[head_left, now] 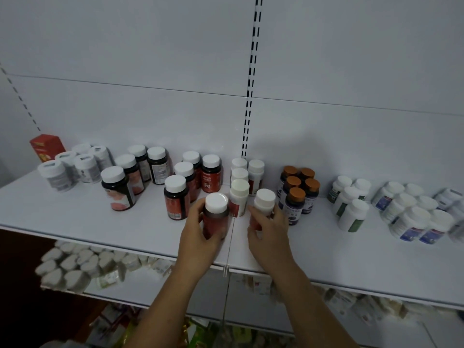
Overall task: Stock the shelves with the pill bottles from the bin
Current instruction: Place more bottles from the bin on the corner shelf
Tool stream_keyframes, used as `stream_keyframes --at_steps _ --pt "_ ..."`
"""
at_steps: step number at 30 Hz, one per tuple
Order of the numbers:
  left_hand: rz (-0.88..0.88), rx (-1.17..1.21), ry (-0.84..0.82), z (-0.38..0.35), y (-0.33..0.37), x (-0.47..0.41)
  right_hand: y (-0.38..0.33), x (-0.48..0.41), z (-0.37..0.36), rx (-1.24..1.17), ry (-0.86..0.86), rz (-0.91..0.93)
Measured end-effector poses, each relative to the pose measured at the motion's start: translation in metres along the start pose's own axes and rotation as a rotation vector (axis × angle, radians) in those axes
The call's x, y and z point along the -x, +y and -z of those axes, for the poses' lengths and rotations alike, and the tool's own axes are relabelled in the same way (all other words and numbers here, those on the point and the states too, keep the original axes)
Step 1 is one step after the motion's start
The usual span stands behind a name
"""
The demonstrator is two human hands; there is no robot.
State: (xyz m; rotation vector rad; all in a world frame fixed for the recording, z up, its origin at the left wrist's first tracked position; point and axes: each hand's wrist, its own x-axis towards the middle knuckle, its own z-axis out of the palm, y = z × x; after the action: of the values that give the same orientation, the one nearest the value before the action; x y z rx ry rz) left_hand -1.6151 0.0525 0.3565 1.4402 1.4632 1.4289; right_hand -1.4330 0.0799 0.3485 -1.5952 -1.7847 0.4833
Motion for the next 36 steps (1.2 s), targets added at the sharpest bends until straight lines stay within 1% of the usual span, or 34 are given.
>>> stream_keyframes --at_steps 4,8,13,17,23,27,31,33,36 --pt "-0.022 0.011 0.037 -0.01 0.001 -0.012 0.006 -0.018 -0.009 -0.124 -0.019 -0.032" --pt "-0.056 0.003 0.096 -0.015 -0.003 -0.023 0.005 -0.01 -0.013 -0.287 0.027 -0.049" --pt "-0.043 0.021 0.124 -0.018 -0.002 -0.03 0.003 -0.011 -0.011 -0.317 0.056 -0.069" --pt "-0.041 0.02 0.137 -0.021 -0.002 -0.035 -0.003 -0.033 -0.014 -0.388 0.074 -0.089" --pt "-0.088 0.01 0.144 -0.025 -0.011 -0.047 -0.009 -0.049 -0.012 -0.524 0.1 -0.125" --pt "-0.049 0.0 0.146 -0.028 -0.014 -0.042 -0.004 -0.048 -0.016 -0.552 0.089 -0.176" --pt "0.018 0.018 0.164 -0.024 -0.014 -0.024 0.001 -0.048 -0.021 -0.545 0.099 -0.147" --pt "0.043 -0.001 0.139 -0.023 -0.017 -0.025 0.0 -0.05 -0.02 -0.558 0.109 -0.118" --pt "0.09 -0.018 0.047 -0.021 -0.024 -0.039 -0.002 -0.052 -0.018 -0.567 0.126 -0.116"
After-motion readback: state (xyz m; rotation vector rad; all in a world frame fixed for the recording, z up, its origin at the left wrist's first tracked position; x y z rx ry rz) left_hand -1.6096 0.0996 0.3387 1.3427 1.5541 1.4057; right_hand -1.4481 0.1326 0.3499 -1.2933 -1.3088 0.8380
